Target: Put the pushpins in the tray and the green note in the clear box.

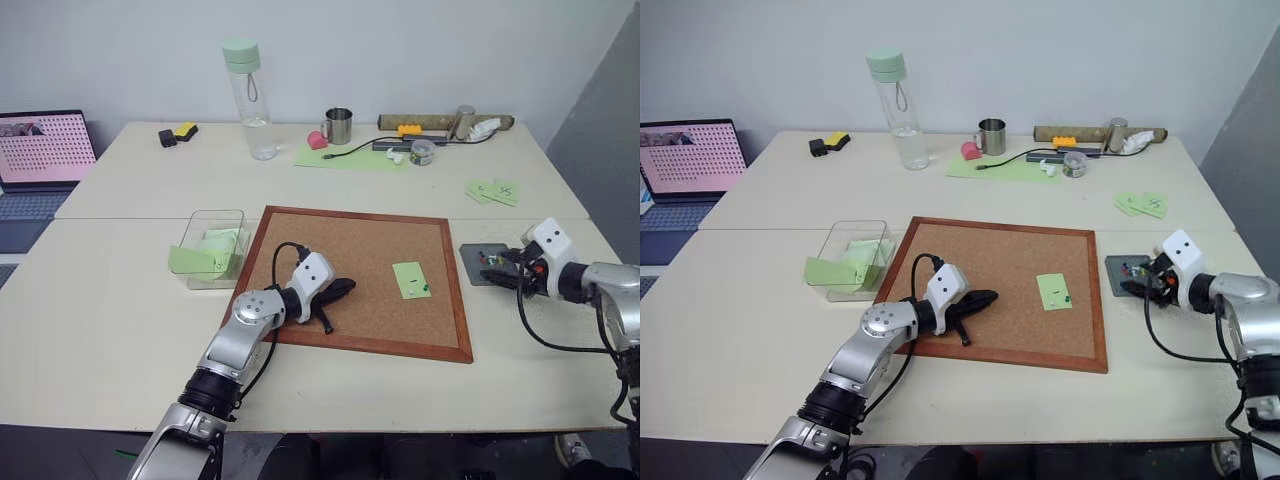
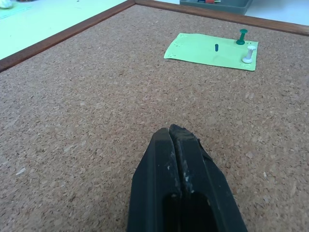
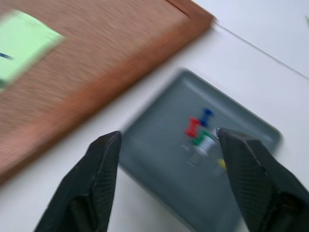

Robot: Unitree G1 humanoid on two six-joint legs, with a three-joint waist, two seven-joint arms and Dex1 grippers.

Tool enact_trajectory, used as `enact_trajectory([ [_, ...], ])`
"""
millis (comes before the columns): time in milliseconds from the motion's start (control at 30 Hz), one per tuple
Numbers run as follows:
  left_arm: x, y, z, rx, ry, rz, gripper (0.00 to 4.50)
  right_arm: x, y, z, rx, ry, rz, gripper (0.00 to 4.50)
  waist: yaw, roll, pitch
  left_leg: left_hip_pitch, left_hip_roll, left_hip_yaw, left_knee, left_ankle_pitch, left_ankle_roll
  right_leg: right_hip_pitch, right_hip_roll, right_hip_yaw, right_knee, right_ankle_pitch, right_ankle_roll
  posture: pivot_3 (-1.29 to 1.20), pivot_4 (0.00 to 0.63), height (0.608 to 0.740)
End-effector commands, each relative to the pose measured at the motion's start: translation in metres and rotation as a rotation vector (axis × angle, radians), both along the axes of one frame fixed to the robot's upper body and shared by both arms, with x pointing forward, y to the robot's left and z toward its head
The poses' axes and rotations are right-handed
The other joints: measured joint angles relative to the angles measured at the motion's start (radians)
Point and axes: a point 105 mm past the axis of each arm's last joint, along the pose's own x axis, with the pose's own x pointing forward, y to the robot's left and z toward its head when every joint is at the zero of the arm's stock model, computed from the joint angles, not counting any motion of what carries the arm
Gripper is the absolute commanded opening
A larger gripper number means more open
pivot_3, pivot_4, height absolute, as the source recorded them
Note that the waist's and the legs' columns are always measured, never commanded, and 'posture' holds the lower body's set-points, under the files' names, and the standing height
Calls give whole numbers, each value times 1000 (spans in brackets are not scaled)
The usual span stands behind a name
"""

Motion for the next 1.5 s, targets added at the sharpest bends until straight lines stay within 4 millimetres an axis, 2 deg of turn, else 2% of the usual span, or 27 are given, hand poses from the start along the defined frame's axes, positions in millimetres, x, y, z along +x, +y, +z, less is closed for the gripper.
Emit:
enact_trajectory([
  [33, -6, 6, -20, 52, 61, 4, 0, -15, 32, 9, 12, -56, 146, 3184, 0, 0, 0, 0, 0, 0, 0, 0, 0, 0, 0, 0, 0, 0, 0, 0, 150, 740],
  [167, -5, 6, -21, 57, 62, 1, 0, -14, 56, -3, 50, -79, 161, 3184, -1, -1, -1, 1, 0, 0, 0, 0, 0, 0, 0, 0, 0, 0, 0, 0, 150, 740],
  [300, -6, 6, -21, 60, 63, -3, 0, -8, 68, -9, 93, -86, 149, 3184, 1, -1, -1, 1, 0, 0, 0, 0, 0, 0, 0, 0, 0, 0, 0, 0, 150, 740],
  [533, -7, 7, -23, 63, 66, 2, 0, -6, 75, -23, 120, -67, 148, 3184, 0, -1, -1, 1, 0, 0, 0, 0, 0, 0, 0, 0, 0, 0, 0, 0, 150, 740],
  [700, -8, 7, -23, 64, 69, 6, 0, -5, 74, -28, 126, -63, 138, 2239, -1, -1, -1, 1, 0, 0, 0, 0, 0, 0, 0, 0, 0, 0, 0, 0, 150, 740],
  [1100, -7, 9, -25, 69, 71, 12, 0, -15, 79, -26, 198, -40, 179, 29, -1, -1, -1, 1, 0, 0, 0, 0, 0, 0, 0, 0, 0, 0, 0, 0, 150, 740],
  [1500, -8, 10, -28, 75, 81, 12, 0, -13, 78, 3, 359, -46, 135, 10, 0, -1, -1, 1, 0, 0, 0, 0, 0, 0, 0, 0, 0, 0, 0, 0, 150, 740],
])
